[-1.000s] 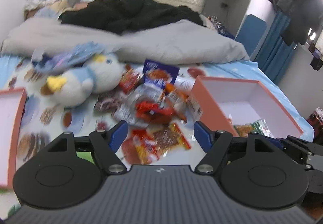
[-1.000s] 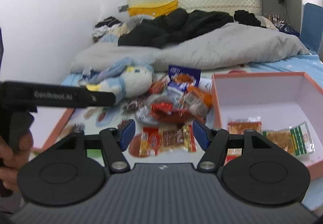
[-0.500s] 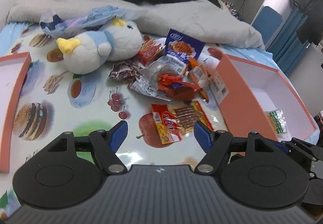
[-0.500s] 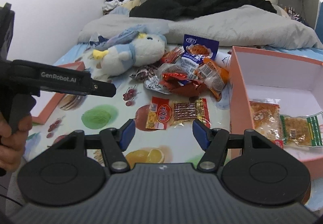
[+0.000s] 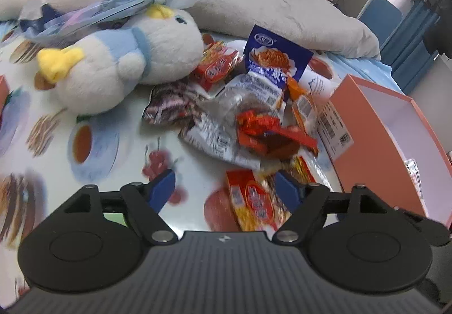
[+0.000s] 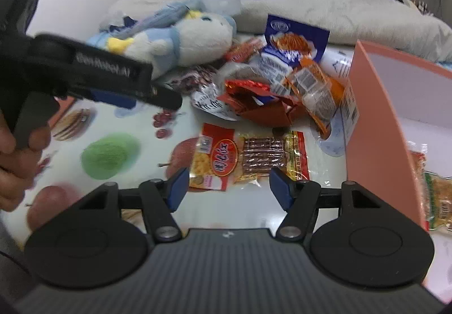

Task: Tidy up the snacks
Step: 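Grasp the brown strip snack packet with right tool while left grasps red foil packet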

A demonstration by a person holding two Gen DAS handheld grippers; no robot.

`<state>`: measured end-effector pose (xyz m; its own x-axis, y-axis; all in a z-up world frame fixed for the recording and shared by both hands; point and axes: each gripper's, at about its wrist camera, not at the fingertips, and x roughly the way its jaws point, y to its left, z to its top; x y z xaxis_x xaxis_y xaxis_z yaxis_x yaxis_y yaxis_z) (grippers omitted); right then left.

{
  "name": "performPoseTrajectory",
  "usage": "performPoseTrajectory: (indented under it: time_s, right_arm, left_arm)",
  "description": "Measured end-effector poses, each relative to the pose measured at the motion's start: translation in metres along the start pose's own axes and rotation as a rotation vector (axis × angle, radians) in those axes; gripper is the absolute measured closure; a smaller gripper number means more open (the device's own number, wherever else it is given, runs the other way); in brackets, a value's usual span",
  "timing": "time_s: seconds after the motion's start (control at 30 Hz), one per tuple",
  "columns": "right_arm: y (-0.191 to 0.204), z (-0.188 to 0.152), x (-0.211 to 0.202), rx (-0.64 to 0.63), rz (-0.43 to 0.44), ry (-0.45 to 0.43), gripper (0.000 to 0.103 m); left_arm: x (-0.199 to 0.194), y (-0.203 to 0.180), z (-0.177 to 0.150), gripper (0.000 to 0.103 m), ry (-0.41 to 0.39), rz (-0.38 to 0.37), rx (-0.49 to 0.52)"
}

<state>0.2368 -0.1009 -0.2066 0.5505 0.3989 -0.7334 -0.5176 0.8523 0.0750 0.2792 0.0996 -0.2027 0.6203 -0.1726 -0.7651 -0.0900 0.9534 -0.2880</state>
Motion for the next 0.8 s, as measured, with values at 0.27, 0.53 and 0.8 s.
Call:
performPoseTrajectory:
  time_s: [0.27, 0.53, 0.8]
  right_arm:
    - [-0.022, 0.009, 0.044, 0.017, -0.044, 0.019, 0.020]
    - [-0.031, 0.006, 0.070, 0.030, -0.053, 0.050, 0.019]
    - [-0.026, 0.001, 0.075, -0.004, -0.072, 0.026, 0.018]
  left_arm:
    - [0.039, -0.010, 0.027, 0.020, 0.017, -0.075, 0.052]
    - [0.060, -0.045, 0.041, 0.007, -0.002, -0.148, 0.163]
    - [0.097, -0.057, 0.051, 0.007, 0.033, -0.084, 0.179]
